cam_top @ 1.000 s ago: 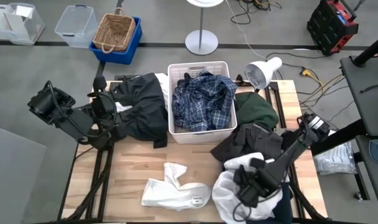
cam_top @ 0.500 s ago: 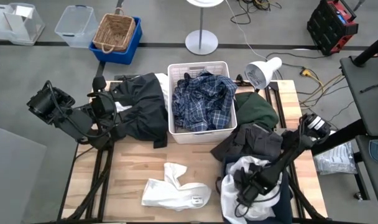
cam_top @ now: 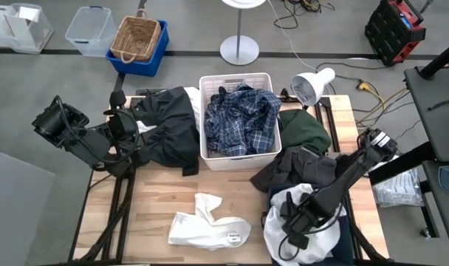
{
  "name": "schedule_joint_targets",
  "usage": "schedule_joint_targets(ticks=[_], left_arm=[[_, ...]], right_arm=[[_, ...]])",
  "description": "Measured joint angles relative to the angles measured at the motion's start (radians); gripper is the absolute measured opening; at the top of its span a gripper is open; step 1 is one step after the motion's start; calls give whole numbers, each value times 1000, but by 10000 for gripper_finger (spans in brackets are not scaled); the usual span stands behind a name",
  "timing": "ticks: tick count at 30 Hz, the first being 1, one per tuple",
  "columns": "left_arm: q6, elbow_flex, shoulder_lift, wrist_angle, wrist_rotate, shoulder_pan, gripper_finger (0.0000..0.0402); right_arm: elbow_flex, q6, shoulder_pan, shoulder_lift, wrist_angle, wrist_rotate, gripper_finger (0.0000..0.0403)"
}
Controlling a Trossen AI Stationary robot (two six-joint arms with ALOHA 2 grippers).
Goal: Sort clothes
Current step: Put the white long sleeve polo into the blue laundry bin, then put the gray shorts into the white laundry bin
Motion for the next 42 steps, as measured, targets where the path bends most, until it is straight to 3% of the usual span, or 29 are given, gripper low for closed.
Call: schedule_joint_targets(ticks=[5,11,17,22,28,34,42], left_arm=[[0,0,0,0,0,3,128],[0,0,0,14,6,10,128],[20,9,1,73,235,32,128],[37,11,1,86,255,33,128],[37,10,2,85,231,34,128],[31,10,1,84,210,34,128],[30,10,1,83,209,34,128]], right_arm=[[123,-8,0,-73,-147,20,46],[260,236,-55,-185,-561,267,76],[219,384,-270,-375,-568,422,106],[162,263,-488,-439,-552,405,143],[46,69,-688,-401,-552,271,196],[-97,-89,-726,-308,-486,268,239],[-343,-150,-725,-280,-204,224,261]])
